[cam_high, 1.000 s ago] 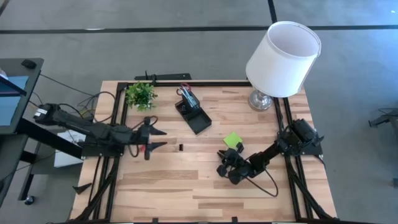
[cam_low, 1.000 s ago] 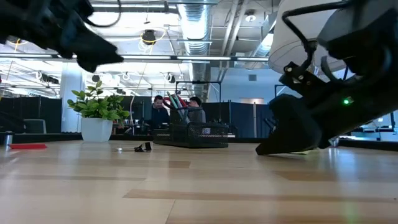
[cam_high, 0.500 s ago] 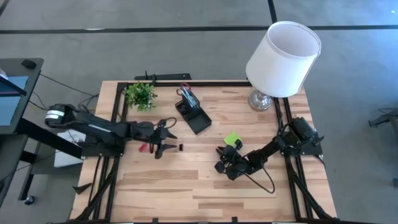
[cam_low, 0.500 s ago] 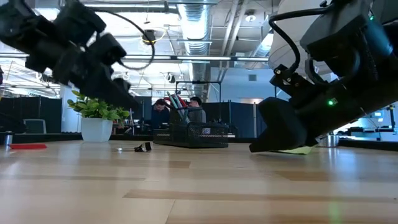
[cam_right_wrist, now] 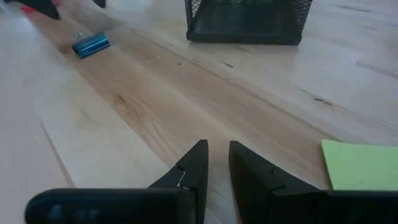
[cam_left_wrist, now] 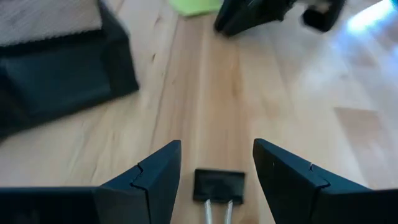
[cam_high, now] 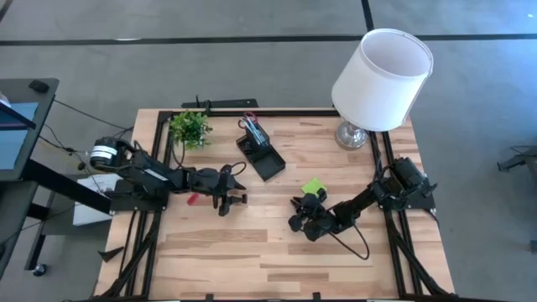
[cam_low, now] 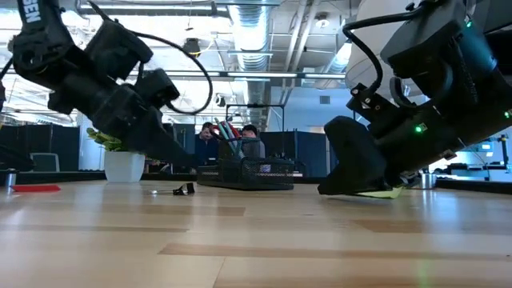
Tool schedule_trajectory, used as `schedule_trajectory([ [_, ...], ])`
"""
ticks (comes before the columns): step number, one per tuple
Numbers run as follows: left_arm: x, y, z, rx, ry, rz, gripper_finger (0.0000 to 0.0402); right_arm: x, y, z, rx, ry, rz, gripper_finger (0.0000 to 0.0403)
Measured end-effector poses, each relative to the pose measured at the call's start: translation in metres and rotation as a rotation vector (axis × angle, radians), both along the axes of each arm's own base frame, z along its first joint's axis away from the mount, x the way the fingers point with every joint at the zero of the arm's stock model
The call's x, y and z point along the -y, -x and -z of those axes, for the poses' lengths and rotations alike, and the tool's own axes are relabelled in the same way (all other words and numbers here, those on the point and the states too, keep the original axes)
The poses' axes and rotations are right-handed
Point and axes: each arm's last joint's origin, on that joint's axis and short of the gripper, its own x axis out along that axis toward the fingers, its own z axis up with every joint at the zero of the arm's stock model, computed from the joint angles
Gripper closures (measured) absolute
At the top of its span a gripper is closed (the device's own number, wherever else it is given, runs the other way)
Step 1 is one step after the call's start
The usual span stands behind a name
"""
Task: Pick and place office supplies into organizer
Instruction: Put the black binder clip into the desk organizer
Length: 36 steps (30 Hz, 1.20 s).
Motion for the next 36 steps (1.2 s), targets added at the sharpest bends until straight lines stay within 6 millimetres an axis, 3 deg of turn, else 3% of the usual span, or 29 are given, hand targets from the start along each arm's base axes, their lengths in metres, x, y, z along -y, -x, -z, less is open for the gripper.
schedule_trajectory([
  [8, 0.003, -0.002, 0.014, -0.101, -0.023, 0.068, 0.0205, -0.001, 0.000, 0.000, -0.028, -0.007, -0.040, 0.0343],
  [36, 0.002, -0.006, 0.013, -0.096, -0.063, 0.054, 0.0205, -0.002, 0.000, 0.000, -0.031, -0.011, -0.045, 0.0343],
])
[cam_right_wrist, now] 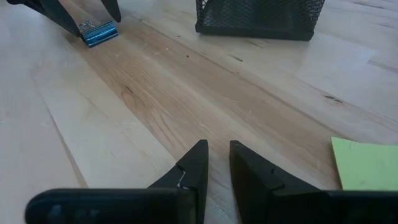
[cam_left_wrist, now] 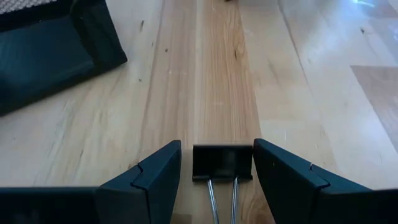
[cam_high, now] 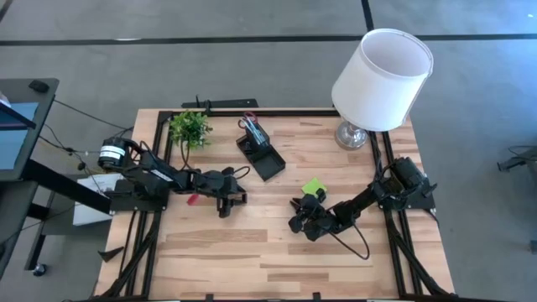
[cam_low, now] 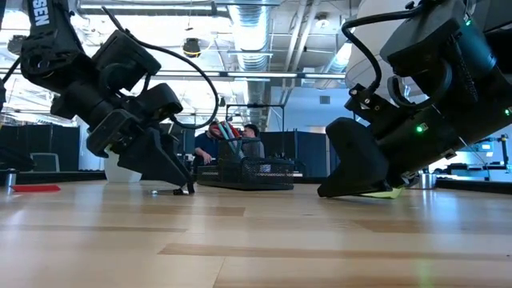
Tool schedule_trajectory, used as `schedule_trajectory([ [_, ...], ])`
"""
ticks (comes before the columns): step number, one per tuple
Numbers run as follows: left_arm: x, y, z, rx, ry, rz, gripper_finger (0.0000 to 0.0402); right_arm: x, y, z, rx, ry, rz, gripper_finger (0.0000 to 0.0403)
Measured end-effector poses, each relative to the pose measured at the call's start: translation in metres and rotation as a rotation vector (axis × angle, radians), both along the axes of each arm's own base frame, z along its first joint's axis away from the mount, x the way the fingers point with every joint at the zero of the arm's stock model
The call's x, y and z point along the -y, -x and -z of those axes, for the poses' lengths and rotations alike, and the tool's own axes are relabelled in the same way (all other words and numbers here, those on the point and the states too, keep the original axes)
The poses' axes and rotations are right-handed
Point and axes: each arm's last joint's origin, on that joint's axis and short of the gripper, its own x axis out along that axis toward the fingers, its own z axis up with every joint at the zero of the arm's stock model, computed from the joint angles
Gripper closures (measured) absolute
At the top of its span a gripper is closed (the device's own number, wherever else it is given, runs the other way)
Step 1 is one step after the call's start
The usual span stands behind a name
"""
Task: Pick and place office supplies into organizer
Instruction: Put the black binder clip into the desk organizer
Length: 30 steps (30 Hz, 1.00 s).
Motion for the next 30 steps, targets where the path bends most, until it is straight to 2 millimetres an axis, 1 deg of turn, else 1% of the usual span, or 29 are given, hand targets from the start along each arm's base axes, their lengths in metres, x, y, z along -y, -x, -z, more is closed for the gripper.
schedule_trajectory([
  [4, 0.0002, -0.0010, -0.0007, 0.003, 0.000, 0.001, 0.0205, 0.0000, 0.0000, 0.0000, 0.000, 0.000, 0.000, 0.0343],
  [9, 0.0003, 0.0014, 0.0027, -0.041, 0.001, -0.001, 0.0205, -0.0001, -0.0001, 0.0000, 0.000, -0.001, -0.001, 0.0343],
  [30, -0.0002, 0.0010, 0.0021, -0.034, 0.006, -0.036, 0.0205, -0.0001, -0.0001, 0.0002, -0.001, 0.000, -0.001, 0.0343],
])
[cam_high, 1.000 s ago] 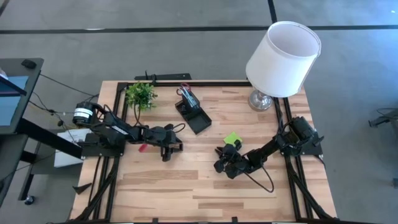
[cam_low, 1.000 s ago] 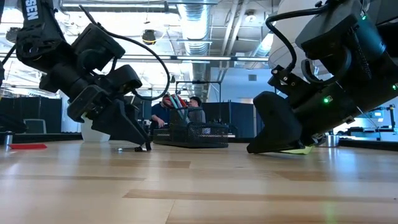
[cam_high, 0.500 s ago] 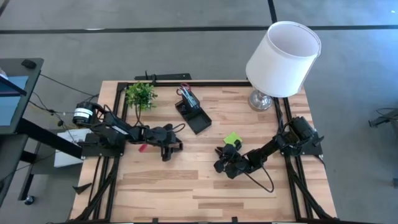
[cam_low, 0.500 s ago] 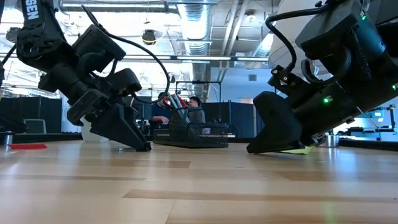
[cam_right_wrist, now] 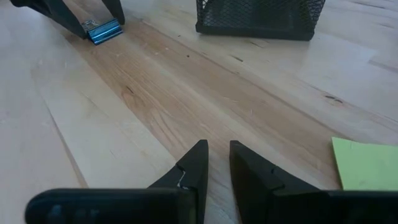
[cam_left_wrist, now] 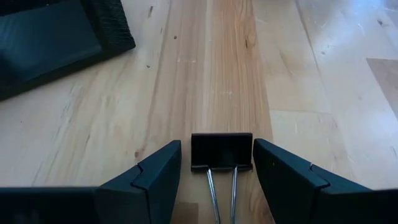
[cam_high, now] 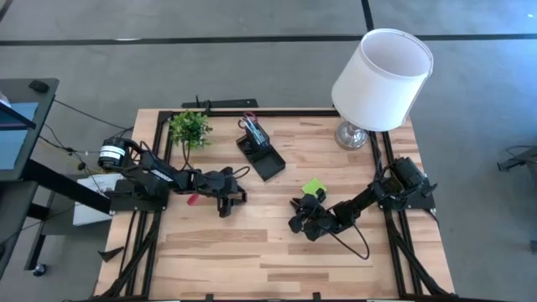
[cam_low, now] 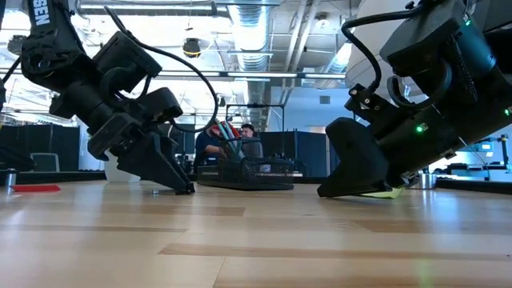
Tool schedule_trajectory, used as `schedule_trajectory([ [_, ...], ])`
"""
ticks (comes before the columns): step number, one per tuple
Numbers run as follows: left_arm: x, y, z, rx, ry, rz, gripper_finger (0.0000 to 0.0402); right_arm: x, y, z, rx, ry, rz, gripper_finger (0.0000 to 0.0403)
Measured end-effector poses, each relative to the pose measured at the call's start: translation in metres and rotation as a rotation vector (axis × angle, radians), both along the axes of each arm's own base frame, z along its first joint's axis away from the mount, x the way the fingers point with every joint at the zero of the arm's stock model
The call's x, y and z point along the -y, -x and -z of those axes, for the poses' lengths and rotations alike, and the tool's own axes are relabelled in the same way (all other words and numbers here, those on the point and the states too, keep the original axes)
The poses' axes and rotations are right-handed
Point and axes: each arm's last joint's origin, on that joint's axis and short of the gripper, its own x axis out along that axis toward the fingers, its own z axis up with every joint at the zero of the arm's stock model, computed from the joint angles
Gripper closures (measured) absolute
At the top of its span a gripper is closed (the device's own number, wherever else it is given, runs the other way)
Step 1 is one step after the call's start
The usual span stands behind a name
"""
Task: Pick and place office supplies into organizer
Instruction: Put the black binder clip into the desk organizer
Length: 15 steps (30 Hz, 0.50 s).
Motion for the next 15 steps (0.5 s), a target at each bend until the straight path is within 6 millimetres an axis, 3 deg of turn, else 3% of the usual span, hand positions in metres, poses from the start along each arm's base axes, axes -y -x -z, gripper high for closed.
schedule_trajectory([
  [15, -0.0033, 0.0000, -0.0003, 0.004, -0.038, -0.112, 0.0205, 0.0002, 0.0000, 0.0000, 0.001, 0.002, 0.002, 0.0343],
])
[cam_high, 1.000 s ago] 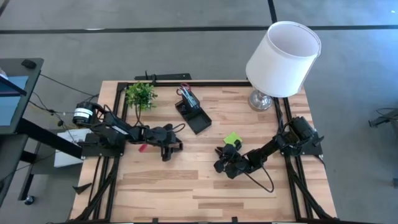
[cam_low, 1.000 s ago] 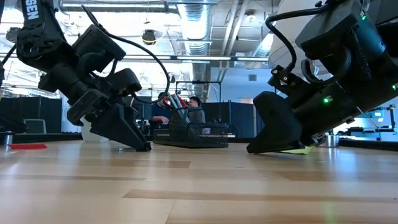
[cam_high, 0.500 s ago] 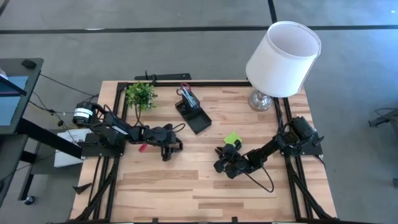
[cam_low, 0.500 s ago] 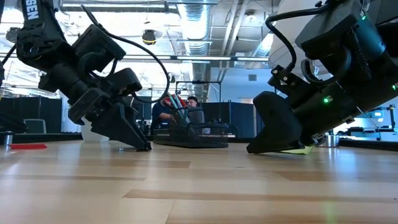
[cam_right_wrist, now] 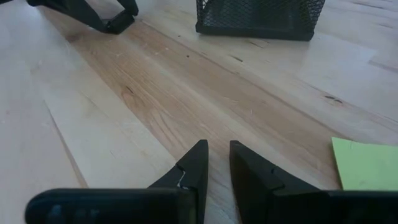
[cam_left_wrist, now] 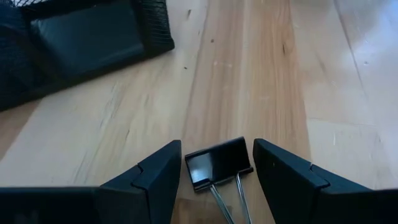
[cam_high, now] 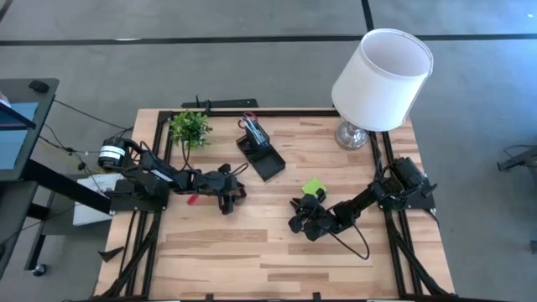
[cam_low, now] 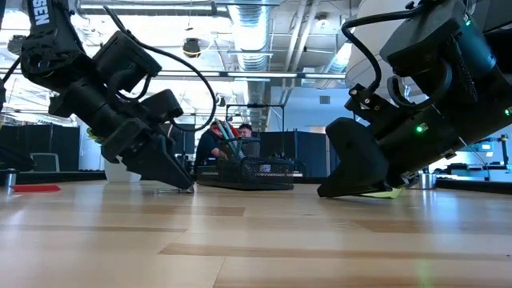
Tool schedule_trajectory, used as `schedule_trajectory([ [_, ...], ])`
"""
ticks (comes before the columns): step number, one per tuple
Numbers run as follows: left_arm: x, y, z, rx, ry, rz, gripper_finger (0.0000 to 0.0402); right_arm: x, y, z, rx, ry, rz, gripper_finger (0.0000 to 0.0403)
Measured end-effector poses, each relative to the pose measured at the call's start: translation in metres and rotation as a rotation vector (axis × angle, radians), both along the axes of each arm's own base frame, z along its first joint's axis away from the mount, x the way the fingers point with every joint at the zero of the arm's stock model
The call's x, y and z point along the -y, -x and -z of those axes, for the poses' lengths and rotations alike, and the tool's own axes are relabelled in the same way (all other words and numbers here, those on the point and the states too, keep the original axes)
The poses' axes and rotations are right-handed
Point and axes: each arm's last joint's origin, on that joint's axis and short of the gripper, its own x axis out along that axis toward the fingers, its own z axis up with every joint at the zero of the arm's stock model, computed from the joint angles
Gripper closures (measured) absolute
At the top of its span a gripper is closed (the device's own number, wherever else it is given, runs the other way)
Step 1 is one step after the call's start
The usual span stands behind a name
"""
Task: Pick and place office supplies into organizer
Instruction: Put the black binder clip into the desk organizer
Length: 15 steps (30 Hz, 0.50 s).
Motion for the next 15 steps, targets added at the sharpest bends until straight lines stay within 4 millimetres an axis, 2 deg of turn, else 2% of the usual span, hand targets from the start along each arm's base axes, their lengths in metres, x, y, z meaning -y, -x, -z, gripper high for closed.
schedule_trajectory([
  [15, -0.0034, 0.0021, 0.0019, 0.000, 0.070, -0.202, 0.0205, 0.0000, 0.0000, 0.0001, 0.000, 0.001, 0.001, 0.0343],
])
